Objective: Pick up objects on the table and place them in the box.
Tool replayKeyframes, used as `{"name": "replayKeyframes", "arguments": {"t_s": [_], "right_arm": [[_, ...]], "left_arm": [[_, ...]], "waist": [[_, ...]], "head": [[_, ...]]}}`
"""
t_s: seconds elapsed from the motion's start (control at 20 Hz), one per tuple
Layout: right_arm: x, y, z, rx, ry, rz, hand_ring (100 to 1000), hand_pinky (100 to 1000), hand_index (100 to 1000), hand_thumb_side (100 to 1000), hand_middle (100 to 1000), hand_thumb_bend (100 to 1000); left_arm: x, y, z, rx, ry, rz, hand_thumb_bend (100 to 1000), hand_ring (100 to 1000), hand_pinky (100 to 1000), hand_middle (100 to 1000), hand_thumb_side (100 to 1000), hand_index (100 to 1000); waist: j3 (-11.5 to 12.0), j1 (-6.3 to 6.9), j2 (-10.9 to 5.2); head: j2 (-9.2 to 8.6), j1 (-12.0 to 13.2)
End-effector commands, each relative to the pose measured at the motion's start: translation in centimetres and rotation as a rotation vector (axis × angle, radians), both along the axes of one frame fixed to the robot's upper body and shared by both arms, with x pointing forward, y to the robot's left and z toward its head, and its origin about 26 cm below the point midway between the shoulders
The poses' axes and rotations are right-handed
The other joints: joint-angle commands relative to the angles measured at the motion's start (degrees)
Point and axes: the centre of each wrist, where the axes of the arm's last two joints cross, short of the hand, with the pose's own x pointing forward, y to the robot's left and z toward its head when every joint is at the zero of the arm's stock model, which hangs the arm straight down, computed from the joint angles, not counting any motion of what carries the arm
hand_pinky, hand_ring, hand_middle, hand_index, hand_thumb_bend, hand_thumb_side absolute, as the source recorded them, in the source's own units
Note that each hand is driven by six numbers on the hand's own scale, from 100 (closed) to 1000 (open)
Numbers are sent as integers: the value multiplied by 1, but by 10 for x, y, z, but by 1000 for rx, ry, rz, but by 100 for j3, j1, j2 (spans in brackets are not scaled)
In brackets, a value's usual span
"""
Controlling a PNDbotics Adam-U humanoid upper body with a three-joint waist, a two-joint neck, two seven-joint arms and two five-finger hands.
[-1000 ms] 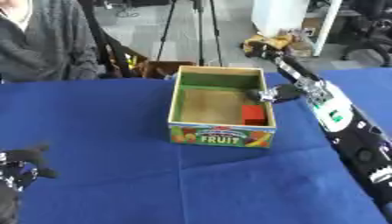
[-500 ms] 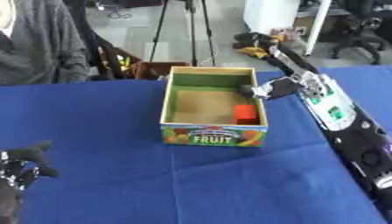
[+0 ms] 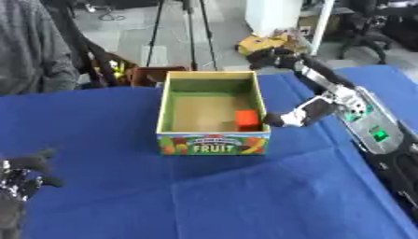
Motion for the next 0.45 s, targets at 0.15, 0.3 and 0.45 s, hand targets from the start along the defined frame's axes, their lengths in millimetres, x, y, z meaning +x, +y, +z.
{"name": "replayKeyframes", "arguments": {"t_s": [0.15, 0.3, 0.45], "right_arm": [[-23, 5, 19, 0, 4, 58, 880, 953, 798, 567, 845, 501], [-30, 9, 18, 15, 48, 90, 877, 956, 775, 568, 839, 486], [-37, 15, 8, 26, 114, 131, 880, 972, 754, 583, 838, 448]], "left_arm": [[-1, 7, 6, -5, -24, 37, 365, 845, 539, 483, 837, 614], [-1, 9, 6, -8, -25, 47, 365, 845, 538, 483, 836, 614], [-1, 10, 5, -12, -24, 58, 365, 846, 538, 484, 836, 613]], "waist": [[-88, -2, -98], [-109, -7, -92], [-154, 2, -88]], "head": [[32, 99], [36, 127], [49, 169]]}}
